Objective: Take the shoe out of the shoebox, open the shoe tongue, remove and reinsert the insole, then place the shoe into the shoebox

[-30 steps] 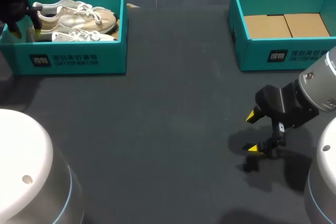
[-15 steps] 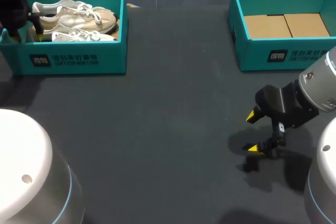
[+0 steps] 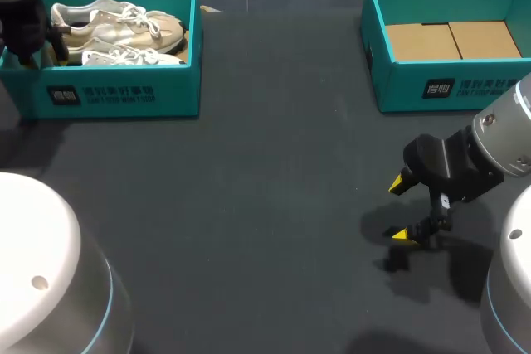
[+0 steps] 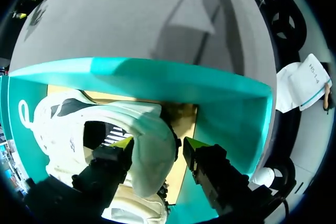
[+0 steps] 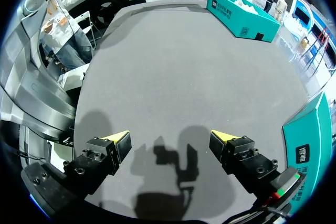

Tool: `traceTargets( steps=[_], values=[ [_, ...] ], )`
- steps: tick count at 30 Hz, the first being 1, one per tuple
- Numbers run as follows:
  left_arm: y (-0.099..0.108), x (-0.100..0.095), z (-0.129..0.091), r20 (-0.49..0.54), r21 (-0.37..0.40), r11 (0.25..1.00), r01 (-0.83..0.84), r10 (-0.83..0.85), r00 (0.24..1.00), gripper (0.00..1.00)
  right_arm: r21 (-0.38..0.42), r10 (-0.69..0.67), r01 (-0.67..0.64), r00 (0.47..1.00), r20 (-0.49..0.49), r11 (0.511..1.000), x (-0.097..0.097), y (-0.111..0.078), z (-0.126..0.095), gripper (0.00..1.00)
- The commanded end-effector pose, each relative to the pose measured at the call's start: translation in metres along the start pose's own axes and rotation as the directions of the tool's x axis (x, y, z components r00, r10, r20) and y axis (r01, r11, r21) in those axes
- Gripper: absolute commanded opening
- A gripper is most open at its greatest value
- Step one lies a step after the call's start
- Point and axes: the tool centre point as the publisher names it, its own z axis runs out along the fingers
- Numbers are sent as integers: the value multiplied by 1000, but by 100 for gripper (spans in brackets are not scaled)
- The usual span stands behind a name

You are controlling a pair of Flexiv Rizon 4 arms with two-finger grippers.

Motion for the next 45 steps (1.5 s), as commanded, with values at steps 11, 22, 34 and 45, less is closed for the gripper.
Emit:
traceTargets(
  steps=[11,22,34,45],
  values=[
    [2,1,9,-5,0,1000,0,0,1000,49,2,1,-1,1000,3,1000,2,0,0,100],
    [-1,0,12,-13,2,1000,-3,3,1000,0,2,1,-1,1000,3,1000,2,0,0,100],
    [-4,6,4,-28,-6,1000,-6,6,1000,0,2,1,-1,1000,3,1000,2,0,0,100],
    [3,9,-17,-30,-7,1000,1,-1,1000,0,2,1,-1,1000,3,1000,2,0,0,100]
  ],
)
